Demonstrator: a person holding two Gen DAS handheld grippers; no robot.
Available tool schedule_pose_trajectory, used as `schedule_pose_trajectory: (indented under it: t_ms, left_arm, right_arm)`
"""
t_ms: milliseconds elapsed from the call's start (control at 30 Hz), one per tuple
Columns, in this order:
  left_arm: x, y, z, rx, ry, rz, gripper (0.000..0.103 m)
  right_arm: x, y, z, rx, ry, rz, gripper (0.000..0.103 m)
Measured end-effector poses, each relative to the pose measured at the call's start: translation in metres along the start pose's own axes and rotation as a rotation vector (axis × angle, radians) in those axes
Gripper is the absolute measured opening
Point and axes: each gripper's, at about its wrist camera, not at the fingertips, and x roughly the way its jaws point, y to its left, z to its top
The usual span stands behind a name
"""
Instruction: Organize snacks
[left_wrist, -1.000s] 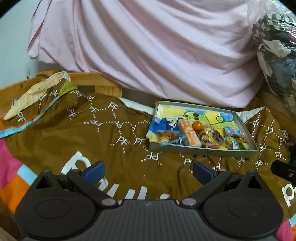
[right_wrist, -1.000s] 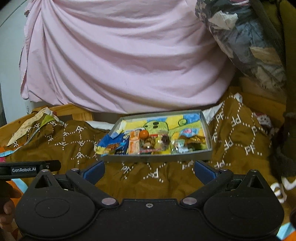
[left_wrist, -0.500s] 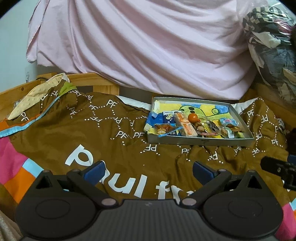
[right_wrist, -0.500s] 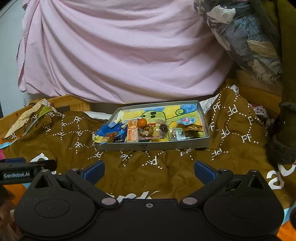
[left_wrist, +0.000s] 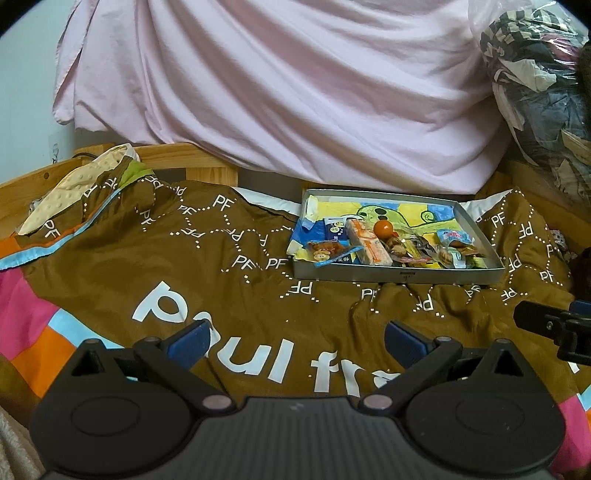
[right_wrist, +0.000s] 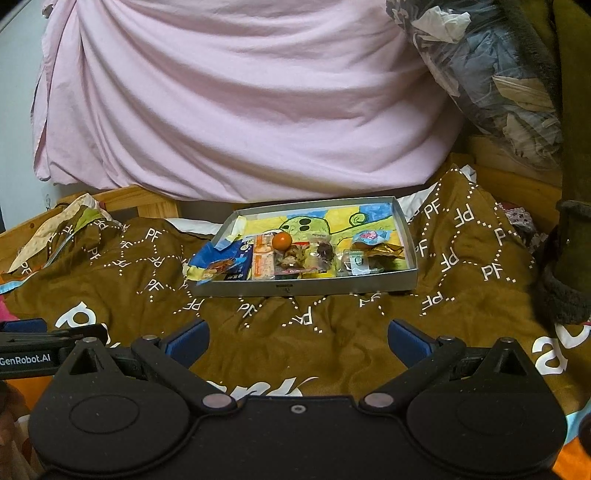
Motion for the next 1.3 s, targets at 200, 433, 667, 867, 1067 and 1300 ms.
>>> schedule_pose_trajectory:
  t_ms: [200,433,667,867,1067,1300]
  left_arm:
    - [-0.0003,0.0012,-0.0003,0.000,0.000,0.000,0.103]
    - [-0.0006,0.0010,-0.0004,0.000,-0.001,0.000,0.103]
    - [-0.0007,0.0010,-0.0006,0.000,0.000,-0.001,0.103]
    - [-0.0009,0.0010,-0.0009,0.000,0.000,-0.001,0.103]
    - [-0.0010,0.0012,-0.0010,0.000,-0.001,-0.001,0.103]
    - [-0.0007,0.0014,-0.0009,0.001,-0.001,-0.001,0.103]
  right_arm:
    - [0.0008,0.0006,-0.0001,-0.002,0.003,0.000,0.102]
    - [0.0010,0.0009,-0.0001,-0.005,0.006,0.000,0.102]
    - [0.0011,0.0011,-0.0009,-0.006,0.008,0.001,0.102]
    - [0.0014,0.0012,-0.0004,-0.007,0.009,0.002,0.102]
    - [0.0017,0.0021,-0.0016,-0.009,0.012,0.001,0.102]
    - [0.0016,0.0020,-0.0013,-0.009,0.013,0.001,0.102]
